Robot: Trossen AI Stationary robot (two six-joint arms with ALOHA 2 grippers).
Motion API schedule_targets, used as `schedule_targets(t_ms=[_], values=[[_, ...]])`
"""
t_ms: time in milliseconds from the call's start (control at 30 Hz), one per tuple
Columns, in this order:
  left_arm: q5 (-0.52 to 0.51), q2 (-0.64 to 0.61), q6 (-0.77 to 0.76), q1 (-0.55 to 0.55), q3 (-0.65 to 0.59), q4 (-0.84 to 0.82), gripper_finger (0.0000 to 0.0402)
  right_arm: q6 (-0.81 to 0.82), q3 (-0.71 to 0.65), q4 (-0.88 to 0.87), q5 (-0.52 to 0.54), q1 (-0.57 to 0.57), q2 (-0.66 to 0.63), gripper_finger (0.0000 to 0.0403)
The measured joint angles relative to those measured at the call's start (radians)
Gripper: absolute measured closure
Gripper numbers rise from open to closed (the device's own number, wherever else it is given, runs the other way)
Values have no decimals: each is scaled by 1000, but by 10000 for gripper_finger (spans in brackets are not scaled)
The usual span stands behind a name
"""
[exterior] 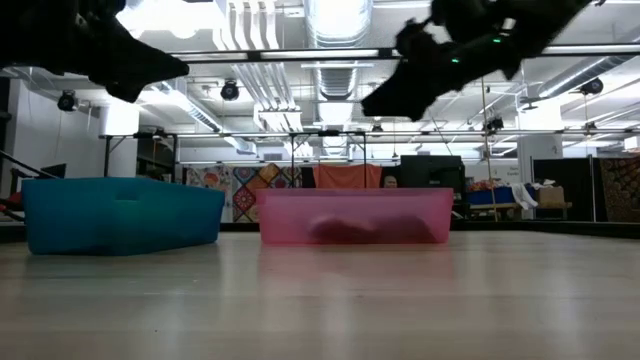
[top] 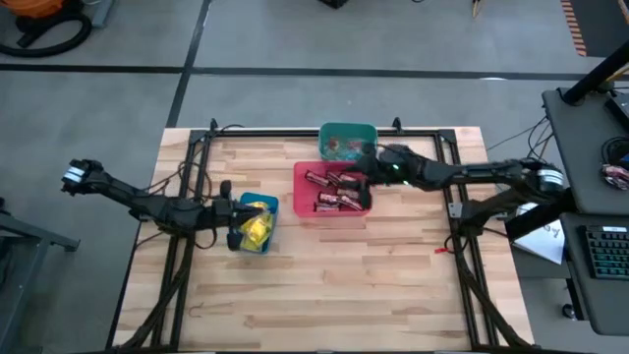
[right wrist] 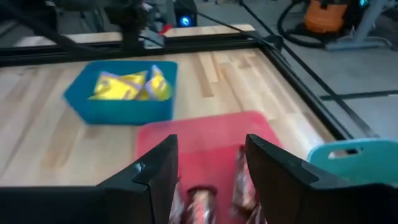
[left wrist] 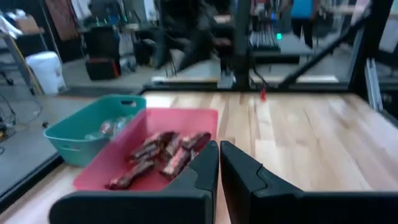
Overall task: Sort candy
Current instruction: Return to Home Position
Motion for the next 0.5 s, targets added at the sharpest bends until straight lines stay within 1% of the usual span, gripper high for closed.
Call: schedule_targets(t_ms=[100, 267, 333, 433, 500], values=[[16, -47, 31, 22, -42, 81, 401, 23, -118, 44, -1, 22, -93, 225], [171, -71, 131, 104, -56, 132, 402, 61, -263, 111, 0, 56, -235, 228], [213, -75, 161, 152, -57, 123, 402, 69, -305, 126, 6, 66, -284, 231], [302, -114, 171, 212, -50, 25, 402, 70, -349, 126, 7, 67, -355, 235], [315, -155, 161, 236, -34, -29, 402, 70, -373, 126, 7, 67, -396, 239]])
